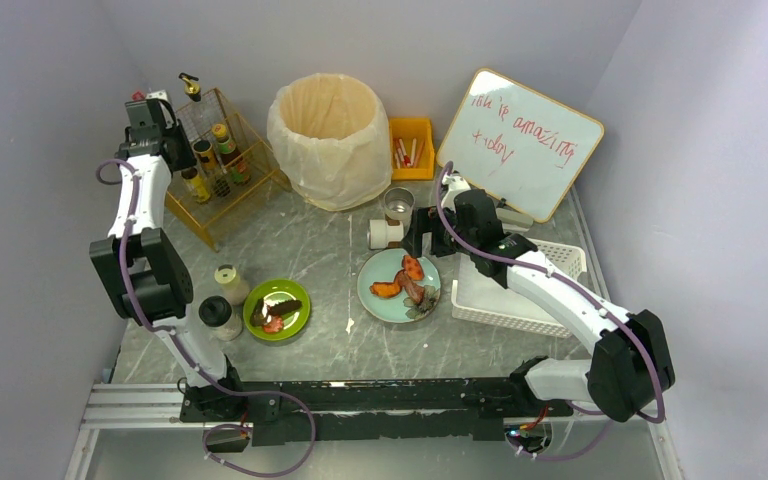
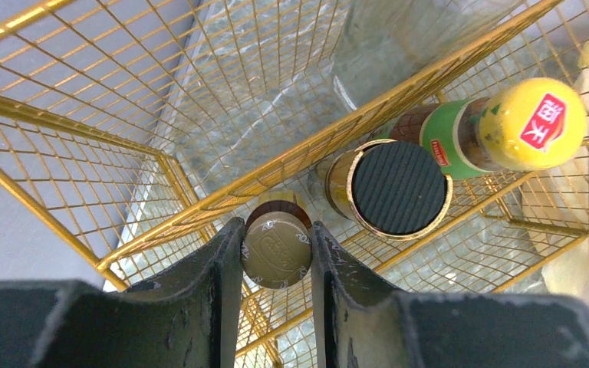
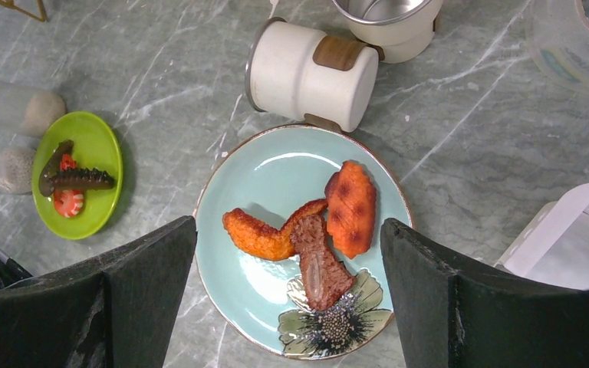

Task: Clear the kitchen counter

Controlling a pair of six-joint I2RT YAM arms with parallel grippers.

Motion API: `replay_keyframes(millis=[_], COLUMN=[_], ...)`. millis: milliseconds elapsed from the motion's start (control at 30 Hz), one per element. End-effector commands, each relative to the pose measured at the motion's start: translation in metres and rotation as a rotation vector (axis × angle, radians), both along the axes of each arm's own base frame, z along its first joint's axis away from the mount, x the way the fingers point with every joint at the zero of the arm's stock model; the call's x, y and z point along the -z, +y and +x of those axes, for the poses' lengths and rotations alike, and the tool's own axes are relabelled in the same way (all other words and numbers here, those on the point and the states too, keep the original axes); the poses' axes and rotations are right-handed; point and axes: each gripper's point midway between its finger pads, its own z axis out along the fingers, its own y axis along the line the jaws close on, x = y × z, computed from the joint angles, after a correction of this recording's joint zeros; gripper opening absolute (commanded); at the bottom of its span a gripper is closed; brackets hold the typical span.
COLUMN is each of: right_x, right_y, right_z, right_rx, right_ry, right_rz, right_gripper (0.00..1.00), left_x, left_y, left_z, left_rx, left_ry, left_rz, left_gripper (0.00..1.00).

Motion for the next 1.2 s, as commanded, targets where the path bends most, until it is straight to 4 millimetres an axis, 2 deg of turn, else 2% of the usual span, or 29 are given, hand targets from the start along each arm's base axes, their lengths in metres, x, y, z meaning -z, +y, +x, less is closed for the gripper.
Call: replay_keyframes(millis=[0,367,633,733,967,1167], right_x=[-0.023,-0.023,-0.025,-0.025,-0.027,-0.027], right_y=[-0.003,-0.005,-0.006,-0.006,-0.006,-0.007], right_z=[0.007,0.006,0.006,0.006,0.006,0.005], right_rx=[0.01,0.016,0.02,0.02,0.018,0.02], right_ry=[-0.068,-0.071,-0.076,-0.076,-0.078,-0.08], right_rz=[0.003,0.0,-0.001,0.0,-0.001,-0.005], right_gripper=[0.93,0.93,0.93,0.93,0.93,0.93], left_x=[-0.013,0.011,0.014,0.007,-0.03,-0.067], left_y=[0.008,0.012,0.013,0.013,0.012,0.011], left_z=[0.014,0.017,0.016,0.015,0.009,0.0], left_rx=[0.01,-0.008,-0.021,-0.024,-0.032,-0.051], left_ry=[-0.065,-0.01,0.001,-0.013,-0.074,-0.136], left_rz=[0.047,0.036,0.032,0.035,0.048,0.057], left_gripper=[0.05,0.06,0.3,0.41,0.55,0.6])
